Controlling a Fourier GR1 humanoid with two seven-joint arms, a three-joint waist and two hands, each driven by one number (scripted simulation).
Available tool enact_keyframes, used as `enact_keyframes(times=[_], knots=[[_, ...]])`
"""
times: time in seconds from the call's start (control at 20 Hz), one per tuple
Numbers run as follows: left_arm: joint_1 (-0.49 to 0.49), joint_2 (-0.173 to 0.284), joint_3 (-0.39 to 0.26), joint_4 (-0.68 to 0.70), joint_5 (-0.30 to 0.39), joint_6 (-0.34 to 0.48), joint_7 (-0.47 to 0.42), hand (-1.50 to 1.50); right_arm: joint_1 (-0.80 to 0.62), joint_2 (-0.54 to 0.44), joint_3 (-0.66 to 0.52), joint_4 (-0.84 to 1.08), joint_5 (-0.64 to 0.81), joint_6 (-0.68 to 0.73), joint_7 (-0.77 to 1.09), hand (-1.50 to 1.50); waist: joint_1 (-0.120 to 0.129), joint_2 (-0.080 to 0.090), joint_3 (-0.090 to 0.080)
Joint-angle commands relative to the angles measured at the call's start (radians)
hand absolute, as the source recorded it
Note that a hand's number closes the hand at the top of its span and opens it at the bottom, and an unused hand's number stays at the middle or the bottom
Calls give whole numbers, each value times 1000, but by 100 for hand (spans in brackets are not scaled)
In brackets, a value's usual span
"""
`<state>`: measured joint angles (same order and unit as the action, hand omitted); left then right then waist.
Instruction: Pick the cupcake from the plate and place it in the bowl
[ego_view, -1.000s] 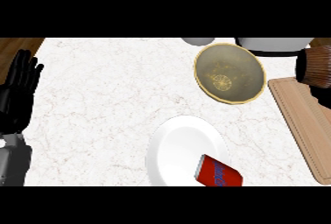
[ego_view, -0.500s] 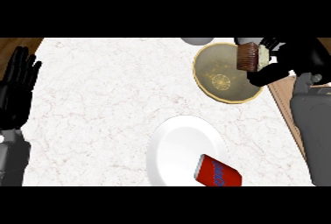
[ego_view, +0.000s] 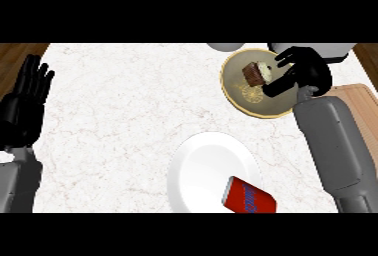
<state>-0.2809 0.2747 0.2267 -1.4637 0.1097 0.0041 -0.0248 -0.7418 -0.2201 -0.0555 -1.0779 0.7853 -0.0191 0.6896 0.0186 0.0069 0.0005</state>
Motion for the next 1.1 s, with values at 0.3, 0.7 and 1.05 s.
enact_keyframes(times=[0.3,0.7,1.05], knots=[[19,-14,-17,-67,-8,17,33,0,-20,86,-187,197,-151,-337,-328,-150,8,0,2],[55,31,32,-52,32,-34,29,0,44,21,-307,161,-208,-559,-493,-150,-10,-5,0],[42,-4,17,7,-20,13,-21,0,221,-78,-415,-68,-396,-420,-511,-150,-44,-10,-1]])
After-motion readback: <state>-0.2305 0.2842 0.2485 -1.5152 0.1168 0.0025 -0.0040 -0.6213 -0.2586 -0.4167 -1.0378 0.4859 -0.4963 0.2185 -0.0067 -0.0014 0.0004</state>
